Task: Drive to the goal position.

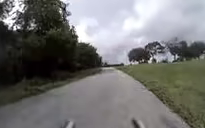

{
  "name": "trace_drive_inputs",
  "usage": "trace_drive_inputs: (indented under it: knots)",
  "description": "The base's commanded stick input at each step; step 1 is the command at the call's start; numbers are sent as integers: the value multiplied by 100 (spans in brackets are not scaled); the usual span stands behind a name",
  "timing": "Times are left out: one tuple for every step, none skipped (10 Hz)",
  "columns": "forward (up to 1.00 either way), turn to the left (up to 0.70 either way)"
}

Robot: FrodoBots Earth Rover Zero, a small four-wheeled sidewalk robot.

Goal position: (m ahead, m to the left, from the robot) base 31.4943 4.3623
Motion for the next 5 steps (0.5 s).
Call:
trace_drive_inputs:
  knots:
    - [70,0]
    - [70,0]
    - [70,0]
    - [70,0]
    - [70,0]
